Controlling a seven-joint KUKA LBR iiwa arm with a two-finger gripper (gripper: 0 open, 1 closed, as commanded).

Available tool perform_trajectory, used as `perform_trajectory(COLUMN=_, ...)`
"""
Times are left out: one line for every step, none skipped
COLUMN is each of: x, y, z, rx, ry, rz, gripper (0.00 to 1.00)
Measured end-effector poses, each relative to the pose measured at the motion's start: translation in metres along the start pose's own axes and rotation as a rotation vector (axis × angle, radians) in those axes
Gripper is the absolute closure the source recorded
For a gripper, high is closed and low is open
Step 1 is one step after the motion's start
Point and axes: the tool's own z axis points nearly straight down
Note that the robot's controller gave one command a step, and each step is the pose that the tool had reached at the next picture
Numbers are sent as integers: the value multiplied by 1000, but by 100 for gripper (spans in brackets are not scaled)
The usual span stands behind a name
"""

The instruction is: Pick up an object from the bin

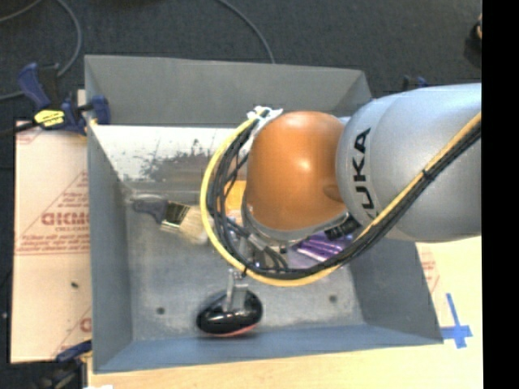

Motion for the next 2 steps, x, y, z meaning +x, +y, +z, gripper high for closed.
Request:
perform_trajectory(x=-2, y=-1, z=-4, rx=-1, ry=-8, rz=5, gripper=0)
perform_trajectory(x=8, y=-24, z=88, rx=0, ry=-6, rz=-233, gripper=0)
